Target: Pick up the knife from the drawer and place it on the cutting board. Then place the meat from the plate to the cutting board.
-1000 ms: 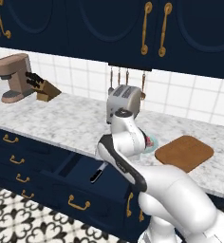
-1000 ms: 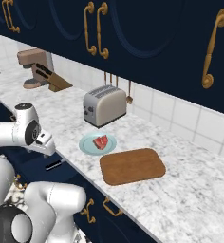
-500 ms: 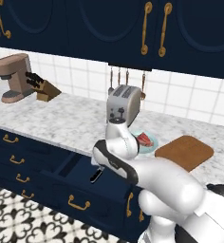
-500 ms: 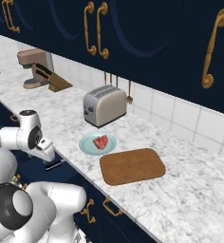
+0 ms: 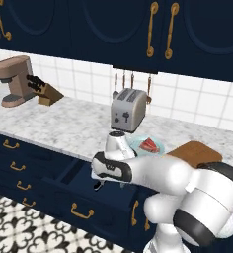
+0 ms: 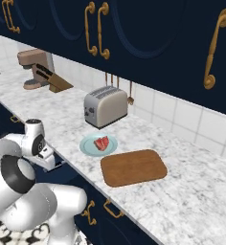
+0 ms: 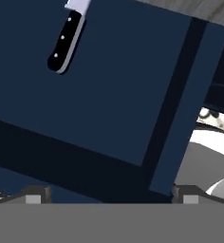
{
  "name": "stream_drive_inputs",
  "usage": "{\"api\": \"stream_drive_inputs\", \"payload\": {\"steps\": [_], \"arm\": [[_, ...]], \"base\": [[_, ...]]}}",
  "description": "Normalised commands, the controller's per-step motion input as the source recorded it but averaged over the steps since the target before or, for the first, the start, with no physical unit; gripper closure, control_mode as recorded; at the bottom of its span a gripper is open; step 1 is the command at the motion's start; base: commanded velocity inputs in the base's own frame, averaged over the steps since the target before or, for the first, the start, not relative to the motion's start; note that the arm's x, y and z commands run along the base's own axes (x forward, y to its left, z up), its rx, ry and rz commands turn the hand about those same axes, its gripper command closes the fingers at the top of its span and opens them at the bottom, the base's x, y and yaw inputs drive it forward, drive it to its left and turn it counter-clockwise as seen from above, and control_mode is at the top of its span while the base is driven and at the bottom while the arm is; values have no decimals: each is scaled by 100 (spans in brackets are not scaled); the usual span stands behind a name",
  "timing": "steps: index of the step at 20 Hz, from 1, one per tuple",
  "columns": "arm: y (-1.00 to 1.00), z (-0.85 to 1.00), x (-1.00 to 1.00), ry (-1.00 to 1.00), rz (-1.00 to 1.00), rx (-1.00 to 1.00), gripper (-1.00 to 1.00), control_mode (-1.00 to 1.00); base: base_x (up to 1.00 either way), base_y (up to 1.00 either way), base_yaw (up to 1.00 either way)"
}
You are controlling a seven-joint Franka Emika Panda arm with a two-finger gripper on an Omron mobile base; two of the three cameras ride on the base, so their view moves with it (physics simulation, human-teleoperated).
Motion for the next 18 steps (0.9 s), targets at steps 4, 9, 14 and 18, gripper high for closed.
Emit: {"api": "stream_drive_inputs", "payload": {"steps": [4,9,14,18], "arm": [[35,-45,17,13,-7,0,-100,-100],[28,-43,17,12,-6,0,-100,-100],[36,-50,3,11,-5,0,-100,-100],[44,-50,0,12,-4,0,-100,-100]], "base": [[0,0,0],[0,0,0],[0,0,0],[0,0,0]]}}
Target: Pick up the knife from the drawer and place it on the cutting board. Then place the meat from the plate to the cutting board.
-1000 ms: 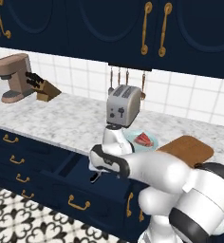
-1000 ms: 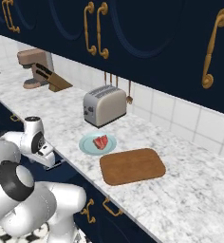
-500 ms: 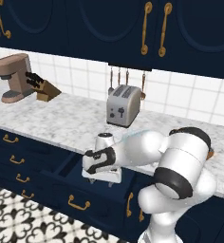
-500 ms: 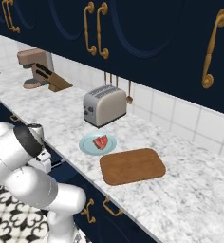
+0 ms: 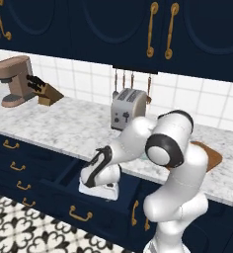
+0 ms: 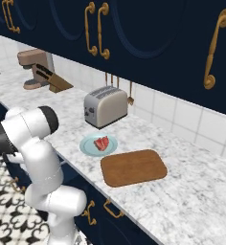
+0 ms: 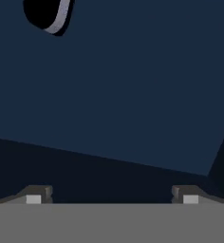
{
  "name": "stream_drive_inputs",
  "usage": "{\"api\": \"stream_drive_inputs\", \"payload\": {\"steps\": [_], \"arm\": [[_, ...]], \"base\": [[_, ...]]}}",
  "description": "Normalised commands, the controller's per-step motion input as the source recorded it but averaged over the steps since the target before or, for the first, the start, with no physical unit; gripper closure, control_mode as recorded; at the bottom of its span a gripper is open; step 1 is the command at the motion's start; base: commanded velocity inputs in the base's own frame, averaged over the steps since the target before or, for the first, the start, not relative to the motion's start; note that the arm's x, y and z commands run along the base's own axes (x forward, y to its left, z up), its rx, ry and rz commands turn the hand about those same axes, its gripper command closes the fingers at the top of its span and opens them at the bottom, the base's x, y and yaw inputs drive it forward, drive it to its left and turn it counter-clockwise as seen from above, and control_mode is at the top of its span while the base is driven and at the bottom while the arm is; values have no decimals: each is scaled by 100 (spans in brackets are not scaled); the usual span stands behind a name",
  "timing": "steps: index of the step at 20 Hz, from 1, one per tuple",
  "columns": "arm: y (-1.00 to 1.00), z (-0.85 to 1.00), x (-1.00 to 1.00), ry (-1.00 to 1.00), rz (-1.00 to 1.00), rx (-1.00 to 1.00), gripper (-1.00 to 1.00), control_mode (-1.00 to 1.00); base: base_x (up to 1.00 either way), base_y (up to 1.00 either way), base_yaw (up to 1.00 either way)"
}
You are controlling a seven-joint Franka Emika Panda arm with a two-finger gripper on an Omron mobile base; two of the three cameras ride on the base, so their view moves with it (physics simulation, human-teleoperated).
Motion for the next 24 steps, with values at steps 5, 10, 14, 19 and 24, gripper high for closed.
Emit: {"api": "stream_drive_inputs", "payload": {"steps": [5,10,14,19,24], "arm": [[70,-16,-16,13,-1,0,-100,-100],[98,0,-40,6,0,-1,-100,-100],[100,0,-46,4,0,-1,-100,-100],[100,1,-51,3,0,-1,-100,-100],[67,10,-18,-2,-1,-4,-100,-100]], "base": [[0,0,0],[0,0,0],[0,0,0],[0,0,0],[0,0,0]]}}
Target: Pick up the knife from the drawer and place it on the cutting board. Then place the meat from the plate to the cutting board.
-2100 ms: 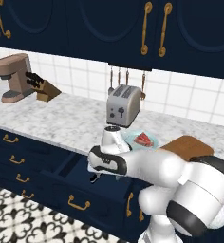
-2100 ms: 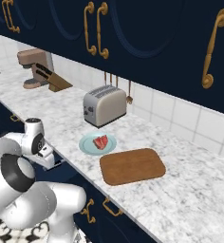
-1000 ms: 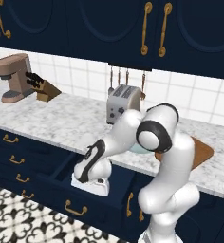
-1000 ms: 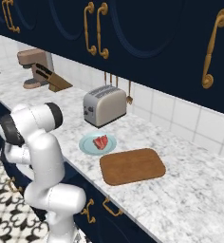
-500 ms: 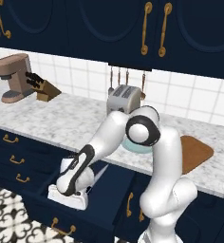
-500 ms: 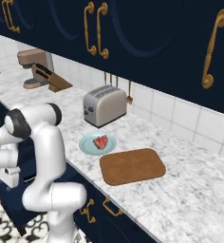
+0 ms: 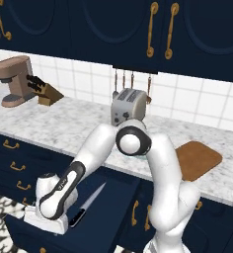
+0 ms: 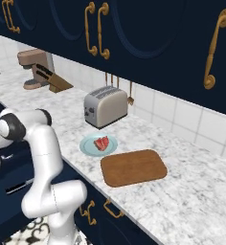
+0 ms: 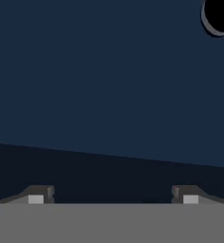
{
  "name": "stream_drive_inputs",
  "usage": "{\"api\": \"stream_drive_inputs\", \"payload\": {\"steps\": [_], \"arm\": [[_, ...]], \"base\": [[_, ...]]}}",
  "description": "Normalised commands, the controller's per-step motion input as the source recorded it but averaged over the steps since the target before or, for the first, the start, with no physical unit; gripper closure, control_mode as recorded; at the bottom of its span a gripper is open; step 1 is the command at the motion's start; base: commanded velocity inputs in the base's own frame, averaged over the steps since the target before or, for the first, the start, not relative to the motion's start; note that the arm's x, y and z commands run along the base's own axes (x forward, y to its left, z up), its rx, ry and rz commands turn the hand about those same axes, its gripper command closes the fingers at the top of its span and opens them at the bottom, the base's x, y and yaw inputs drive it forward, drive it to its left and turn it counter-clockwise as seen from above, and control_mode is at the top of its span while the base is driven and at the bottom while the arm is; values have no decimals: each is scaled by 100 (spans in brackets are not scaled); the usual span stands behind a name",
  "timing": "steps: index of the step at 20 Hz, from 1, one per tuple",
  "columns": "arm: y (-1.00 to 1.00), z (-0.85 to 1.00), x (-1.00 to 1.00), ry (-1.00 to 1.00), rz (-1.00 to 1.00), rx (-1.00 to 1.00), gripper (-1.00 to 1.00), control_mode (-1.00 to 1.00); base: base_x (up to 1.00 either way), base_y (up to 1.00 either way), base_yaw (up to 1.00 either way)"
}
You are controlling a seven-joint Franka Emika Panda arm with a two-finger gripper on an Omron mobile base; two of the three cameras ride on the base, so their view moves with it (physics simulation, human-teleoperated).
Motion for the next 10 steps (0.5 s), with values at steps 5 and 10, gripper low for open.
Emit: {"api": "stream_drive_inputs", "payload": {"steps": [5,10], "arm": [[-31,0,34,-7,0,0,-100,-100],[-52,-3,7,-14,0,0,-100,-100]], "base": [[0,0,0],[0,0,0]]}}
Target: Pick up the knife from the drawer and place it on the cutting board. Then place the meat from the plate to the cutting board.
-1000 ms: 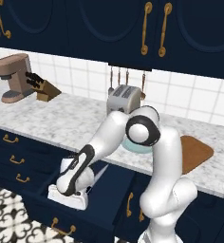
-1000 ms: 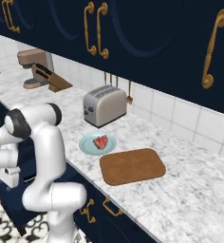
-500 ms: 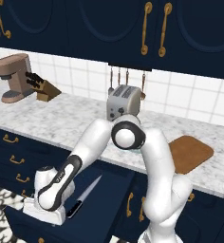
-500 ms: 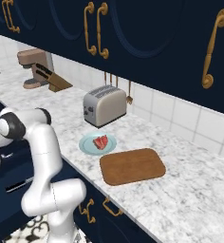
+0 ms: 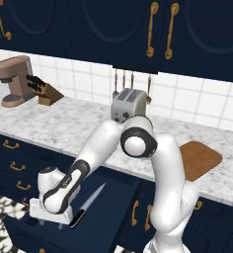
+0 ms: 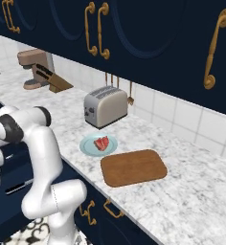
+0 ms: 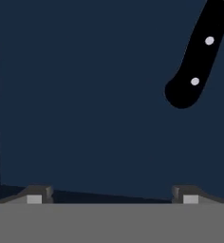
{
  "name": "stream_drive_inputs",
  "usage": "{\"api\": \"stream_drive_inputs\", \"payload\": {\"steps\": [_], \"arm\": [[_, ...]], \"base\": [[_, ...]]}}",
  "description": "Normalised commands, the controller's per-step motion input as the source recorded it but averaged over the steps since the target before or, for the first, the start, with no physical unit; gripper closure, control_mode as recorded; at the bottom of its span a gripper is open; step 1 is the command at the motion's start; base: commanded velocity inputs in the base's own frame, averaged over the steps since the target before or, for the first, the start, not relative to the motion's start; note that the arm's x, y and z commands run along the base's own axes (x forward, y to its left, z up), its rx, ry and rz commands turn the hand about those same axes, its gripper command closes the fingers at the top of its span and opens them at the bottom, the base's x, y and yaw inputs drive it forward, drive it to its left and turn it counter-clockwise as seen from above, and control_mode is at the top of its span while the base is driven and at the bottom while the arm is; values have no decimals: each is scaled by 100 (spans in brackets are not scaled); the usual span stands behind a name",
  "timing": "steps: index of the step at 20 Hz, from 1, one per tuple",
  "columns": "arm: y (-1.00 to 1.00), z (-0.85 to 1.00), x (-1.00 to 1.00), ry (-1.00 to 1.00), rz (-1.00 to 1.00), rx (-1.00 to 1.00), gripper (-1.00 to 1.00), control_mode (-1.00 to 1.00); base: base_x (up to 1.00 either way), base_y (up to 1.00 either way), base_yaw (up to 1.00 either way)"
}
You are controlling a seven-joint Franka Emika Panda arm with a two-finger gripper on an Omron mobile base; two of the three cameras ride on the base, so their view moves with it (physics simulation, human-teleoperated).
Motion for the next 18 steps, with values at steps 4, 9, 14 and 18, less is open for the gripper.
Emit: {"api": "stream_drive_inputs", "payload": {"steps": [4,9,14,18], "arm": [[-55,-8,12,-13,0,0,-100,-100],[-43,-2,35,-8,0,2,-100,-100],[-42,-2,43,0,0,5,-100,-100],[-12,-19,13,3,0,0,-100,-100]], "base": [[0,0,0],[0,0,0],[0,0,0],[0,0,0]]}}
